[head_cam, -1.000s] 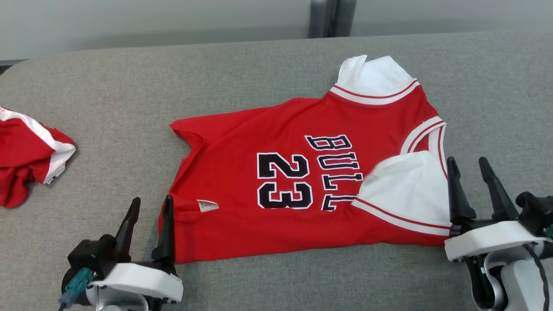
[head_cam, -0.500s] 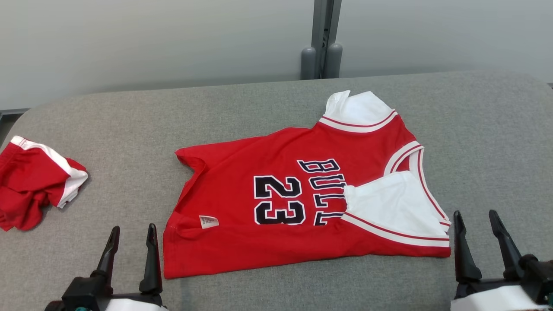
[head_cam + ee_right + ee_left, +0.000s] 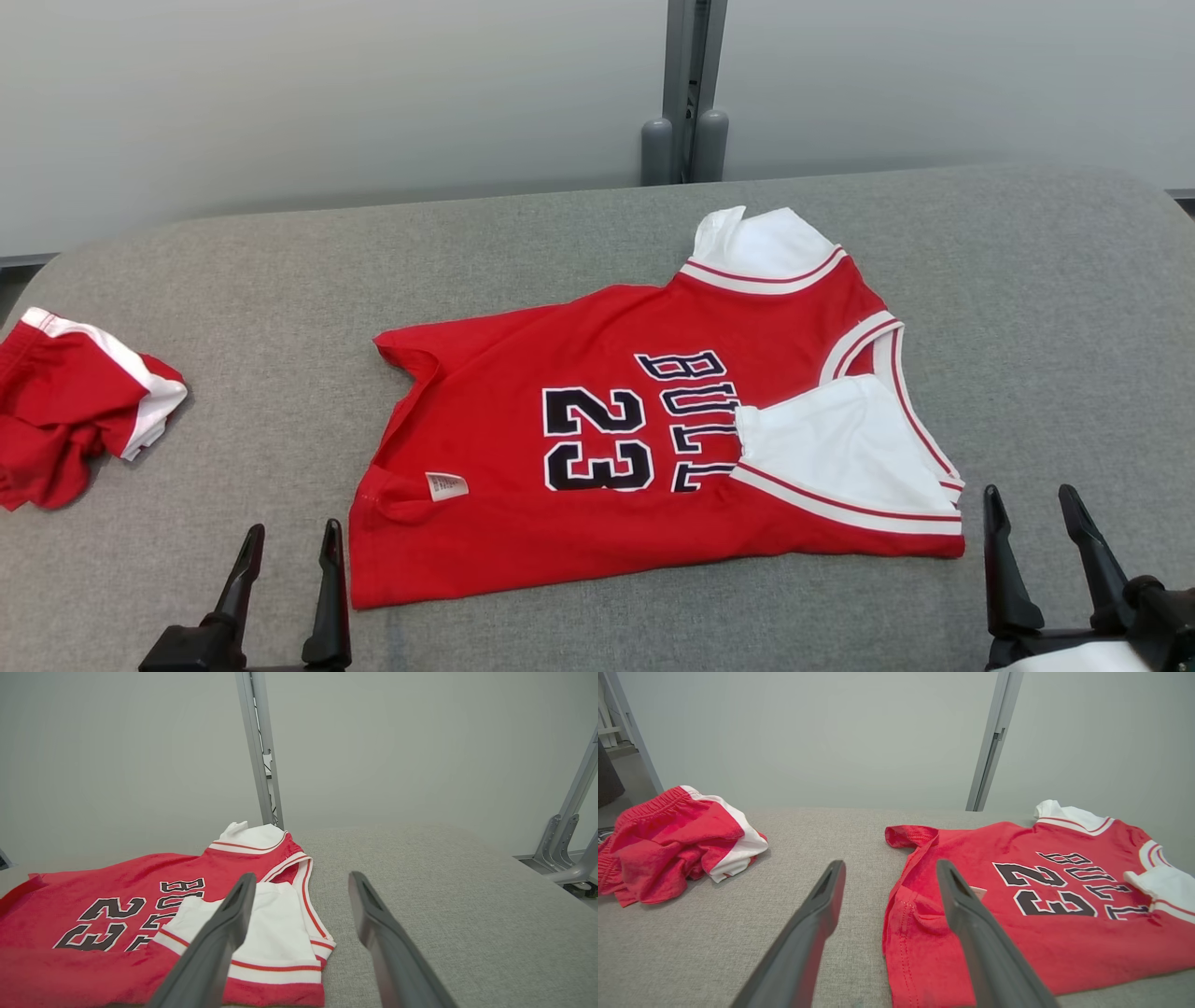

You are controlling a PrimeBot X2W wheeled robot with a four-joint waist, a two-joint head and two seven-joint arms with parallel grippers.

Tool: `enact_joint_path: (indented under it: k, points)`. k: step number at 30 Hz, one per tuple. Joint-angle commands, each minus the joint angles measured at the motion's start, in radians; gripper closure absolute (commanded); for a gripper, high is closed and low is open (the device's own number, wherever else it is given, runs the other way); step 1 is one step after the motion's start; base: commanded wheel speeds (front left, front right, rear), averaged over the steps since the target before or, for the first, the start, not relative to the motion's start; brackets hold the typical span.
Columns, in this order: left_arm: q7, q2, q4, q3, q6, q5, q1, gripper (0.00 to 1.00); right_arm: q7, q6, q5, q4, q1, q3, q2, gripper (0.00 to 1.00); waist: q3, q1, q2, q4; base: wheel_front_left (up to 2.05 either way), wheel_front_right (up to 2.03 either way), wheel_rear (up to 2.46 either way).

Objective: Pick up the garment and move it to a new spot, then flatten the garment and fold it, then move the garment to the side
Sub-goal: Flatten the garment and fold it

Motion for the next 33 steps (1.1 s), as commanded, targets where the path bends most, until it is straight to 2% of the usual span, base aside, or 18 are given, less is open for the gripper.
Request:
enact_joint_path:
  k: [1,6,12,18,26,27,28,29,30,33]
  points:
    - [-0.005,0.006,0.004,0.004,-0.006,0.005,-0.016,0.0,-0.005,0.0,0.007,0.0,-0.013,-0.004,-0.002,0.0,0.003,0.0,0.0,0.003,0.0,0.0,0.0]
    - [-0.005,0.006,0.028,-0.007,-0.013,0.009,-0.038,0.0,-0.005,0.0,0.018,0.019,-0.033,-0.003,-0.002,0.0,0.021,0.0,0.0,0.007,0.0,0.0,0.0]
    - [0.058,-0.01,0.131,-0.039,-0.038,-0.037,-0.086,0.0,-0.005,0.0,0.023,0.16,-0.1,0.001,-0.003,0.0,0.071,0.0,0.0,0.008,0.0,0.0,0.0]
    - [0.102,-0.02,0.227,-0.053,-0.041,-0.076,-0.131,0.0,-0.005,0.0,0.032,0.312,-0.179,0.025,-0.003,0.0,0.124,0.0,0.0,-0.003,0.0,0.0,0.0]
    - [0.163,-0.026,0.32,-0.07,-0.071,-0.126,-0.176,0.0,-0.005,0.0,0.084,0.435,-0.251,0.054,-0.003,0.0,0.159,0.0,0.0,-0.007,0.0,0.0,0.0]
    - [0.166,-0.024,0.327,-0.074,-0.076,-0.126,-0.179,0.22,-0.005,0.0,0.093,0.447,-0.257,0.061,-0.004,0.0,0.161,0.0,0.0,-0.007,0.0,0.0,0.0]
    - [0.167,-0.022,0.333,-0.075,-0.077,-0.127,-0.183,0.68,-0.005,0.0,0.102,0.461,-0.262,0.068,-0.004,0.29,0.163,0.0,0.0,-0.007,0.0,0.0,0.0]
    - [0.165,-0.022,0.337,-0.076,-0.08,-0.129,-0.187,1.0,-0.005,0.0,0.108,0.468,-0.269,0.074,-0.006,0.75,0.164,0.0,0.0,-0.007,0.0,0.0,0.0]
    - [0.166,-0.018,0.342,-0.08,-0.084,-0.128,-0.189,1.0,-0.004,0.0,0.119,0.479,-0.275,0.083,-0.008,1.0,0.165,0.0,0.0,-0.007,0.0,0.0,0.0]
    - [0.152,-0.01,0.34,-0.08,-0.087,-0.128,-0.191,1.0,-0.003,0.0,0.15,0.493,-0.286,0.099,-0.015,1.0,0.167,0.0,0.0,-0.006,0.0,0.0,0.0]
